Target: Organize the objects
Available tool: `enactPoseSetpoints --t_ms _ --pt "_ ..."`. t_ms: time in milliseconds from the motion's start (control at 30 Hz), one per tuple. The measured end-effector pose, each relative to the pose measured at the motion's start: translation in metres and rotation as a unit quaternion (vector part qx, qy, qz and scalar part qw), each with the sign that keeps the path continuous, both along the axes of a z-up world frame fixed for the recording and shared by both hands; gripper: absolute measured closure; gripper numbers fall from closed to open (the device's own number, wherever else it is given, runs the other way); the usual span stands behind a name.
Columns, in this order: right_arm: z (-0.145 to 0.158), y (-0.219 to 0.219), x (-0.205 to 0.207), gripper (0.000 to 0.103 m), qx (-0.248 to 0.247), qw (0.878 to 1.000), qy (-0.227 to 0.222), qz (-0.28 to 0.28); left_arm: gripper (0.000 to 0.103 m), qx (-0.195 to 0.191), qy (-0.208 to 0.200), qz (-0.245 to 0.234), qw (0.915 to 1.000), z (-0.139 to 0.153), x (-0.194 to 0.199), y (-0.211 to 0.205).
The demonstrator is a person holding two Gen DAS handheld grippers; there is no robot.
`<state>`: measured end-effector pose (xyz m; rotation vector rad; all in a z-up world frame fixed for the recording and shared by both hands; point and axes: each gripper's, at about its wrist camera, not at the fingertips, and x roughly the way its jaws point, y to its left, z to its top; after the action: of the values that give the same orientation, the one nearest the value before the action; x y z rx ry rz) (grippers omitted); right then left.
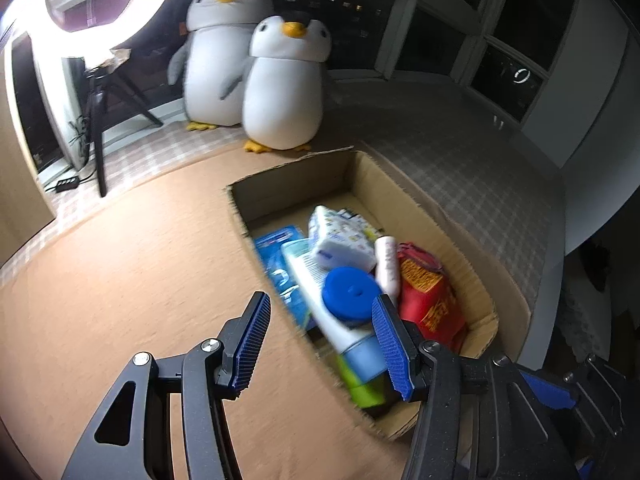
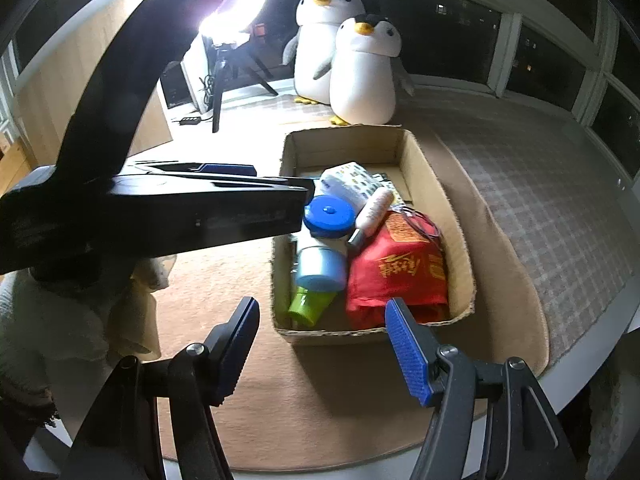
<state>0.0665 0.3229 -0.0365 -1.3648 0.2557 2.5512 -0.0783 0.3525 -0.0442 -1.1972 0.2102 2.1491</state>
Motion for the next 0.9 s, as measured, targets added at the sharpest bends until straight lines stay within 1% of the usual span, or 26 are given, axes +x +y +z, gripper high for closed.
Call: enactPoseSetpoints --t_ms 267,367,433,600,733,900 --pt "0.002 -0.024 -0.008 0.041 0.001 1.000 0.003 0.019 0.046 -0.009 0.013 0.038 0.9992 0.010 0.005 -0.056" --pt "0.004 -0.035 -0.013 0.041 0.001 1.000 0.005 0.028 0.040 -0.014 0.023 0.052 0.9983 0.016 0.009 -0.081" --pt "0.004 -0.043 -0.018 0.041 0.001 0.999 0.006 0.036 0.038 -0.016 0.026 0.066 0.9973 0.021 0.012 -0.100" --pt "0.005 -0.067 -0.032 0.040 0.003 0.998 0.007 0.059 0.035 -0.023 0.032 0.105 0.9937 0.026 0.016 -0.147" --pt "0.006 -0.089 -0.041 0.038 0.006 0.997 0.009 0.078 0.032 -0.026 0.029 0.143 0.9890 0.028 0.022 -0.190" --pt "0.006 -0.113 -0.051 0.035 0.005 0.995 0.011 0.099 0.028 -0.033 0.023 0.175 0.9837 0.025 0.034 -0.233"
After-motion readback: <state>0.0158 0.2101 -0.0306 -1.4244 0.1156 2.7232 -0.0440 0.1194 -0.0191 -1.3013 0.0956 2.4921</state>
